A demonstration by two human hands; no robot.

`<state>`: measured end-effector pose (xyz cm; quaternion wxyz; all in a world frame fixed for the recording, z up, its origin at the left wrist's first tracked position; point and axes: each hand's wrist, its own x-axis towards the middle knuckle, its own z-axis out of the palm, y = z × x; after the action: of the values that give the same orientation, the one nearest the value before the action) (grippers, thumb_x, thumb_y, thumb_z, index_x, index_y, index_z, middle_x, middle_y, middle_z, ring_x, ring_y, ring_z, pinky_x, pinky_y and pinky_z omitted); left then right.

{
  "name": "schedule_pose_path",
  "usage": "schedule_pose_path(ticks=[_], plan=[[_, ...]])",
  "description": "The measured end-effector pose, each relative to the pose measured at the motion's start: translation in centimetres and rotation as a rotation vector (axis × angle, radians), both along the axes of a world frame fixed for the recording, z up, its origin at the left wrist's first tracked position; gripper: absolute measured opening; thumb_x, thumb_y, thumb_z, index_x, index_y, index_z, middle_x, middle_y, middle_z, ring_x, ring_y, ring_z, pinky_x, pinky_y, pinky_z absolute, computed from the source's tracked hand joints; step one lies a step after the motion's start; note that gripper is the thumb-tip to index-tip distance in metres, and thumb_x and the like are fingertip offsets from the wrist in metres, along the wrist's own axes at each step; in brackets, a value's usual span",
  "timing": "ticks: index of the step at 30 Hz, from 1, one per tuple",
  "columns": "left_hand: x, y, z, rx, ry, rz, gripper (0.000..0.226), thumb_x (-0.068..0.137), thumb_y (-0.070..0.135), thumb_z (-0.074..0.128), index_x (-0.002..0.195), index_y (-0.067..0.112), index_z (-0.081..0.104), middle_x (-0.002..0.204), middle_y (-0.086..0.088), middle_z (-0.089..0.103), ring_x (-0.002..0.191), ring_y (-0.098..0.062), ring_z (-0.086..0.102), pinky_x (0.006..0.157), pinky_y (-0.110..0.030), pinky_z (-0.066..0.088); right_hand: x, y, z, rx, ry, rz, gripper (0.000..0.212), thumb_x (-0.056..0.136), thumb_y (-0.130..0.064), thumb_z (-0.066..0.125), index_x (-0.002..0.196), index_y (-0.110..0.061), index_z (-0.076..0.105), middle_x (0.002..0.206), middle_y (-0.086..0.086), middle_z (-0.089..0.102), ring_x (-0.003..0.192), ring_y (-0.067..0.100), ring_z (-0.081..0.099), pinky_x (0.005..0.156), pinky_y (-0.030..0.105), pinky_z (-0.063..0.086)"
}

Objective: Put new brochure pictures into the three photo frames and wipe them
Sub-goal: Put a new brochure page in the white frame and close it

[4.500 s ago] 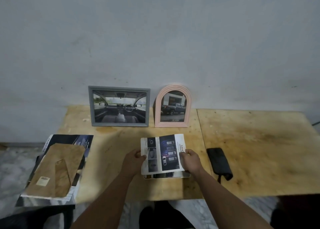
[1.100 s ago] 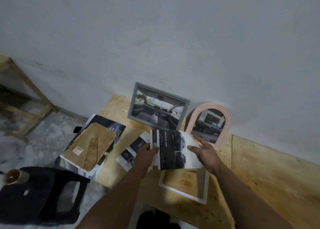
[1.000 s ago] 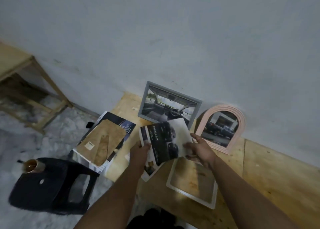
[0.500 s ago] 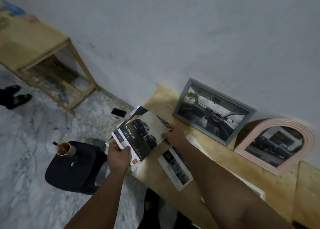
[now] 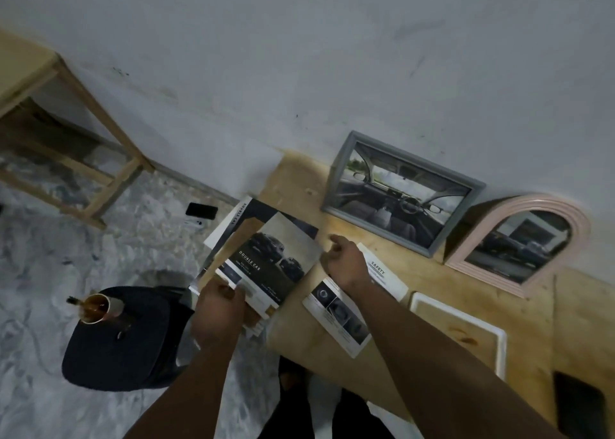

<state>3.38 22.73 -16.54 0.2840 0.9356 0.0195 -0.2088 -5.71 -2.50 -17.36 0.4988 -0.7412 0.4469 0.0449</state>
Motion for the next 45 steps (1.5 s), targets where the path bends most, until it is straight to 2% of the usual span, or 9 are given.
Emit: schedule_pose_path(ticks=[5, 10, 16, 20, 25, 28, 32, 38, 45], plan=[[-3.7, -4.9, 0.9, -0.057, -0.133, -0.546, 0.014, 0.093, 0.035, 0.067, 0.098, 0.023, 0.062, 0.095, 0.006, 0.061, 0.084, -0.018, 0.063, 0.07, -0.032, 0.045, -6.1, -2.5, 1.4, -0.41, 0.385, 0.122, 0.062, 0.089, -0.043, 0.064, 0.145, -0.029, 0.041, 0.136, 0.007, 0.048, 0.124, 0.033, 0.05, 0.1, 0.051, 0.046], [-9.4, -9.0, -0.8, -0.013, 0.025, -0.836, 0.031, 0.092, 0.041, 0.063, 0.118, 0.024, 0.062, 0.118, 0.003, 0.055, 0.102, -0.017, 0.063, 0.08, -0.031, 0.051, -9.9, -3.9, 0.5, -0.455, 0.555, 0.232, 0.087, 0.081, -0.05, 0.074, 0.15, -0.031, 0.024, 0.142, 0.009, 0.041, 0.128, 0.035, 0.043, 0.101, 0.053, 0.037], [-10.7, -9.6, -2.0, -0.011, 0.05, -0.716, 0.036, 0.092, 0.036, 0.068, 0.125, 0.023, 0.063, 0.128, -0.004, 0.054, 0.103, -0.022, 0.063, 0.081, -0.039, 0.057, -10.7, -3.9, -0.4, -0.393, 0.38, 0.162, 0.049, 0.081, -0.037, 0.073, 0.127, -0.031, 0.057, 0.12, 0.004, 0.056, 0.114, 0.029, 0.054, 0.095, 0.045, 0.039], [-10.8, -10.8, 0.0, -0.066, -0.043, -0.549, 0.051, 0.092, 0.036, 0.072, 0.135, 0.012, 0.059, 0.131, -0.015, 0.057, 0.116, -0.035, 0.06, 0.091, -0.043, 0.051, -12.9, -4.6, 1.3, 0.08, -0.074, -0.15, 0.028, 0.074, -0.014, 0.08, 0.1, -0.018, 0.069, 0.095, 0.01, 0.073, 0.086, 0.029, 0.072, 0.079, 0.044, 0.06], [-13.2, -16.4, 3.4, -0.31, 0.33, -0.394, 0.046, 0.096, 0.027, 0.069, 0.138, 0.013, 0.059, 0.13, -0.007, 0.067, 0.11, -0.023, 0.065, 0.082, -0.029, 0.047, -20.6, -7.3, 4.3, 0.278, -0.254, -0.585, 0.041, 0.078, -0.012, 0.087, 0.113, -0.009, 0.066, 0.109, 0.015, 0.075, 0.092, 0.032, 0.075, 0.084, 0.045, 0.063], [-16.7, -19.8, 4.4, -0.393, 0.32, -0.595, 0.02, 0.097, 0.02, 0.068, 0.114, 0.01, 0.073, 0.106, -0.003, 0.076, 0.079, -0.002, 0.065, 0.063, -0.012, 0.044, -26.4, -7.3, 4.4, 0.185, -0.238, -0.731, 0.049, 0.081, -0.014, 0.085, 0.122, -0.011, 0.06, 0.111, 0.011, 0.074, 0.091, 0.027, 0.075, 0.081, 0.041, 0.063], [-20.9, -21.5, 3.7, -0.373, 0.359, -0.695, 0.011, 0.095, 0.023, 0.07, 0.104, 0.018, 0.071, 0.091, 0.007, 0.072, 0.077, -0.006, 0.066, 0.072, -0.028, 0.05, -32.0, -5.9, 2.9, -0.006, -0.099, -0.767, 0.067, 0.079, -0.023, 0.087, 0.133, -0.02, 0.047, 0.119, 0.004, 0.069, 0.097, 0.02, 0.071, 0.083, 0.043, 0.063], [-23.0, -20.5, 1.1, -0.212, 0.272, -0.767, 0.046, 0.092, 0.029, 0.072, 0.136, 0.021, 0.063, 0.127, -0.001, 0.067, 0.103, -0.017, 0.064, 0.092, -0.032, 0.05, -34.4, -3.6, 1.0, -0.139, 0.184, -0.632, 0.098, 0.081, -0.052, 0.079, 0.155, -0.03, 0.019, 0.14, 0.005, 0.05, 0.116, 0.027, 0.063, 0.087, 0.038, 0.057], [-22.1, -19.3, -3.1, 0.013, 0.149, -0.967, 0.074, 0.08, 0.063, 0.042, 0.145, 0.029, 0.053, 0.14, 0.0, 0.058, 0.124, -0.022, 0.055, 0.104, -0.04, 0.048, -34.2, -3.4, 0.9, -0.265, 0.432, -0.41, 0.084, 0.089, -0.05, 0.07, 0.155, -0.032, 0.021, 0.142, 0.007, 0.033, 0.124, 0.028, 0.051, 0.093, 0.042, 0.057]])
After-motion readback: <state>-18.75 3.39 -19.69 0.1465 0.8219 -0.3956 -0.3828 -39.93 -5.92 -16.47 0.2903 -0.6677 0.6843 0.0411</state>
